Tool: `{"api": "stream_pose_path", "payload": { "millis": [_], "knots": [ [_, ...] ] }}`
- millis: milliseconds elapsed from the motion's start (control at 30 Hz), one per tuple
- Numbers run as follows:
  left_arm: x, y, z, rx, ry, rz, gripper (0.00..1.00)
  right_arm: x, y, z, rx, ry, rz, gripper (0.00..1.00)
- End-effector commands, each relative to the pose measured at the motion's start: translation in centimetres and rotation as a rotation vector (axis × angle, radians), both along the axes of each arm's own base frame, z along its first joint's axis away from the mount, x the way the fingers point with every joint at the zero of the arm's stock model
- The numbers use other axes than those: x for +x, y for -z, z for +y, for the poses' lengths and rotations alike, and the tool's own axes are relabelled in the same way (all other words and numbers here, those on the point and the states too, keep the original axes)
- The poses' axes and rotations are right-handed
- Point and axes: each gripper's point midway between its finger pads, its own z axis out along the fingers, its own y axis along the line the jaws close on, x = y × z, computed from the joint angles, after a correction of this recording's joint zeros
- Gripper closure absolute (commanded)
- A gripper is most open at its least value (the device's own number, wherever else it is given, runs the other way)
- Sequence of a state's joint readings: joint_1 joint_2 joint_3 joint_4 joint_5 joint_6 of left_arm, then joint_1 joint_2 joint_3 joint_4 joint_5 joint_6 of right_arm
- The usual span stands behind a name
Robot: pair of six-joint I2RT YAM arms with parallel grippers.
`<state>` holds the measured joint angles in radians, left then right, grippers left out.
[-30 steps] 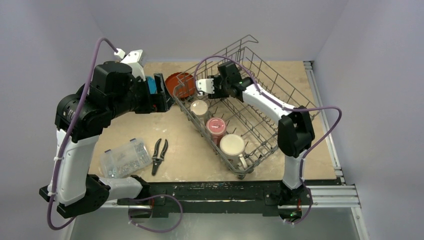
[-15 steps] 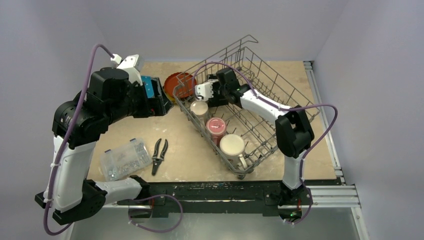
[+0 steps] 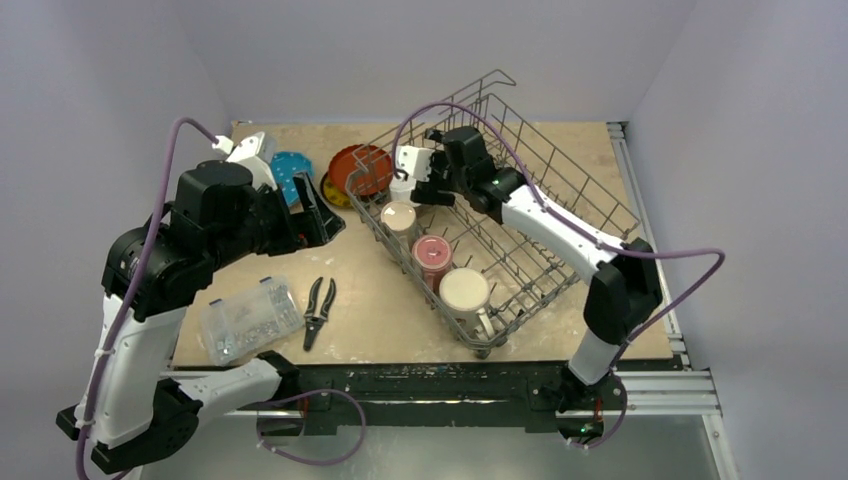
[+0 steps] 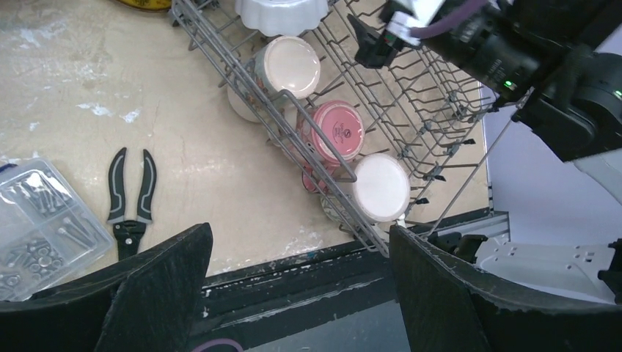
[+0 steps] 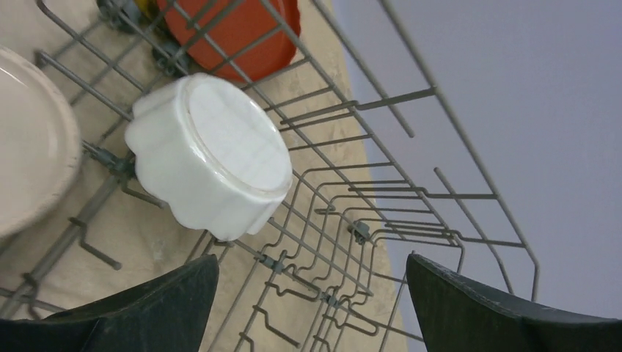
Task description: Load the mixed dishes into the dish rack
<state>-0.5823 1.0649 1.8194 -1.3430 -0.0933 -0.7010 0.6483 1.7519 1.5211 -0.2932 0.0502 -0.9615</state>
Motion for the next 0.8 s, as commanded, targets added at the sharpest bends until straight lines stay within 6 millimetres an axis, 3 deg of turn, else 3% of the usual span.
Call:
{"api": "stream_pose_path", "payload": {
  "millis": [0, 100, 267, 400, 533, 667, 767],
  "knots": [
    [0.5, 0.3, -0.7, -0.081, -0.04, 0.014, 0.11, -3.7, -4.1, -0.8, 0.222, 0.177, 0.037, 0.02],
    [0.7, 1.4, -1.1, -0.1, -0.05, 0.044, 0.1, -5.7, -5.9, -2.6, 0.481, 0.384, 0.128, 0.02],
    [2.3, 3.2, -1.2, -0.139, -0.078, 0.096, 0.08, -11.3, -8.4, -5.5, 0.856, 0.585, 0.301, 0.02],
    [5.4, 5.0, 0.3, -0.229, -0.186, 0.131, 0.08, -15.9, -9.9, -8.5, 1.019, 0.69, 0.404, 0.02],
    [9.4, 9.0, 1.5, -0.375, -0.299, 0.176, 0.09, -20.2, -11.9, -9.8, 1.159, 0.654, 0.493, 0.02],
    [13.9, 13.6, 3.1, -0.488, -0.414, 0.224, 0.1, -22.0, -14.1, -12.8, 1.269, 0.687, 0.44, 0.02],
    [17.0, 16.3, 4.6, -0.428, -0.469, 0.26, 0.11, -22.6, -16.3, -14.9, 1.298, 0.679, 0.344, 0.02]
  ]
}}
